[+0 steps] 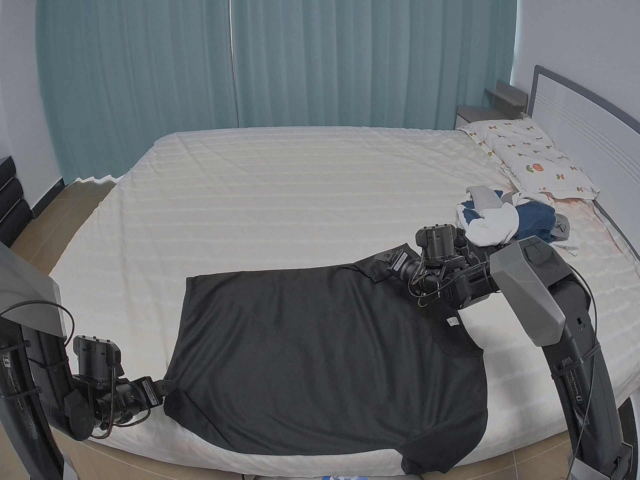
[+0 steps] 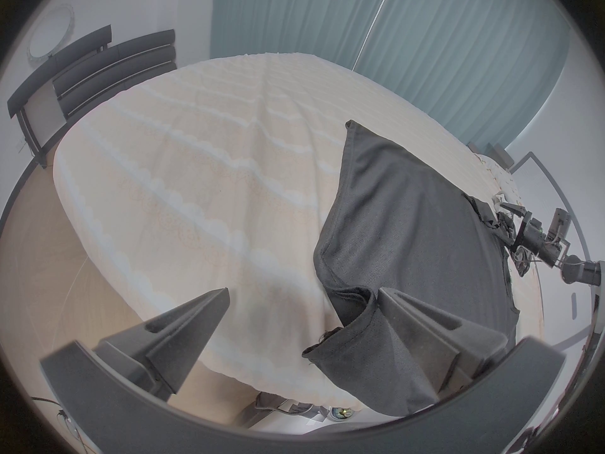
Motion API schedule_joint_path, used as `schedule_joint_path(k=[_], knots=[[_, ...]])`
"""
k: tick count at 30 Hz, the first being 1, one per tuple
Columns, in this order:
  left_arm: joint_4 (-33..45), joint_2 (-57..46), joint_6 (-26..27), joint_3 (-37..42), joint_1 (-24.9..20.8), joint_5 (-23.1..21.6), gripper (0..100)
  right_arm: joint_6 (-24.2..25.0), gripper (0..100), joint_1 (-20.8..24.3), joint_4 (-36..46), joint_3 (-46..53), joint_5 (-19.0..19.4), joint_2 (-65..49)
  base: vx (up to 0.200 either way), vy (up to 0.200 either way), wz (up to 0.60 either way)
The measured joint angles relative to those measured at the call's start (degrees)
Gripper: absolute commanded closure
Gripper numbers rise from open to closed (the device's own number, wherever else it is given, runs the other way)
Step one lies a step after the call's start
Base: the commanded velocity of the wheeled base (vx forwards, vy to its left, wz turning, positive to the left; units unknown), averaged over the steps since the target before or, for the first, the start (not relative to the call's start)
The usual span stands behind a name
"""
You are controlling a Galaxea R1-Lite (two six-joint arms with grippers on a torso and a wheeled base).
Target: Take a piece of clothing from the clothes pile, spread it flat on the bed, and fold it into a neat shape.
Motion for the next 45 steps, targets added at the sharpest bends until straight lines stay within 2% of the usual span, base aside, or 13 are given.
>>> schedule_joint_path(k=[9,14,21,27,35,45], knots=[[0.0,0.0,-0.43,0.06,0.0,-0.04,0,1.56,0,-0.59,5.23,-8.86,-0.68,5.53,0.0,0.0,0.0],[0.0,0.11,-0.6,0.12,0.06,-0.11,0,3.61,0,-0.8,2.99,-9.86,-0.63,7.13,0.0,0.0,0.0],[-0.01,0.52,-0.73,0.15,0.09,-0.21,0,6.81,0,-1.02,-8.29,-10.08,-0.16,8.41,0.0,0.0,0.0],[-0.01,0.74,-1.17,0.22,0.11,-0.18,0,7.28,0,-1.35,-19.91,-10.13,2.33,8.81,0.0,0.0,0.0],[-0.04,0.74,-1.5,0.45,0.39,-0.11,0,7.3,0,-3.15,-26.83,-10.11,6.22,4.66,0.0,0.0,0.0],[-0.09,0.85,-1.94,0.59,0.59,-0.13,0,3.83,0,-2.07,-20.39,-10.06,8.75,6.47,0.0,0.0,0.0]])
